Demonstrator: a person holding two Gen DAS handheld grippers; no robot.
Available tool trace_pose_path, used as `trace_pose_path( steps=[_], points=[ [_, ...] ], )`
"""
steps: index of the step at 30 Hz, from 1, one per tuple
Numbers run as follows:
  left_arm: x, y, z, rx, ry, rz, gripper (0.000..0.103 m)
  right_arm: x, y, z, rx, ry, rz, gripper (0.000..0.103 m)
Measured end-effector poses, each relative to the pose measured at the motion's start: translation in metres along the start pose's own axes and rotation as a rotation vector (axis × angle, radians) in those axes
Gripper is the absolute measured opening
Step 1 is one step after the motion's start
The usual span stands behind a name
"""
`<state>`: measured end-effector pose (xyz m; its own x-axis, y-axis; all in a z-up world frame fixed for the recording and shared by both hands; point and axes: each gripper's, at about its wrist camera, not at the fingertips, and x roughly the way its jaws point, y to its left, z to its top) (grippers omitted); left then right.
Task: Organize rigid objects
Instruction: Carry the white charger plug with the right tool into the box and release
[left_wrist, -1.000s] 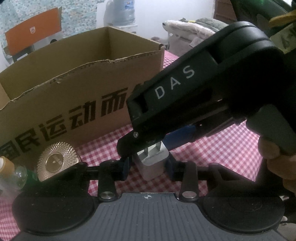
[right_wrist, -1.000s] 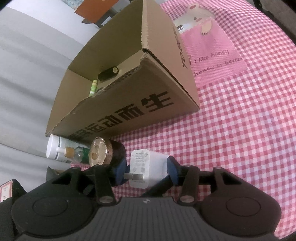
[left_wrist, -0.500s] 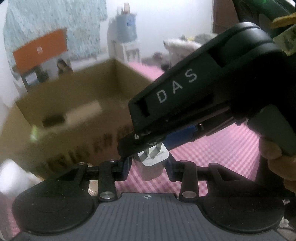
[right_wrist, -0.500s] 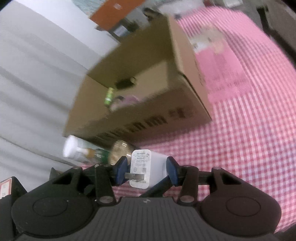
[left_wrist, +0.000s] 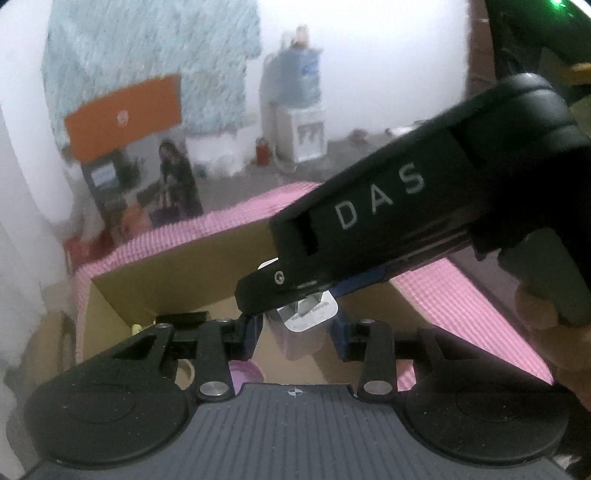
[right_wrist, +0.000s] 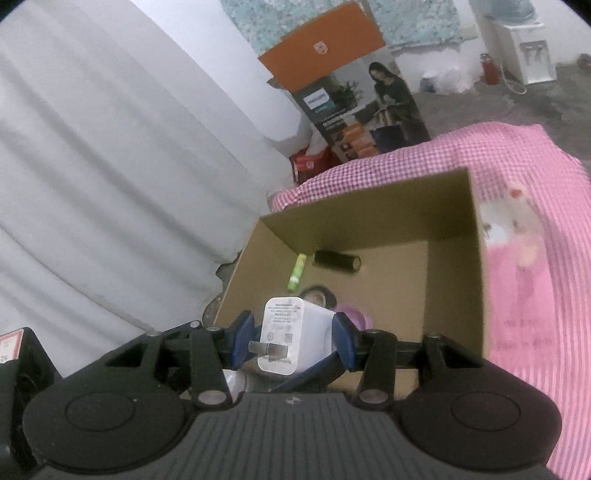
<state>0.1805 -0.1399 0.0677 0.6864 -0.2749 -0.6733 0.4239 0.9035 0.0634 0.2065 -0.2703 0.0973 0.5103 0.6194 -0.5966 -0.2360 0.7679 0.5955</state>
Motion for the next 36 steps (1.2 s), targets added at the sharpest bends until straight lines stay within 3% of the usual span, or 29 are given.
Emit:
trace_pose_path(
  steps=[8,17,28,36],
  points=[
    [0.082,0.052,0.026,-0.143,0.212,-0.029,0.038,0.080,-0.037,0.055,0.067,0.153,-0.016,0.049],
    [0.142,0.077,0.025,-0.210,0.366,0.001,0.037,0.147,-0.074,0.071,0.112,0.259,-0.040,0.047],
    [0.160,0.079,0.024,-0.191,0.411,0.029,0.036,0.170,-0.091,0.074,0.134,0.277,-0.025,0.046],
    [0.136,0.068,0.033,-0.148,0.353,0.046,0.044,0.155,-0.078,0.077,0.099,0.219,-0.021,0.049]
  ],
)
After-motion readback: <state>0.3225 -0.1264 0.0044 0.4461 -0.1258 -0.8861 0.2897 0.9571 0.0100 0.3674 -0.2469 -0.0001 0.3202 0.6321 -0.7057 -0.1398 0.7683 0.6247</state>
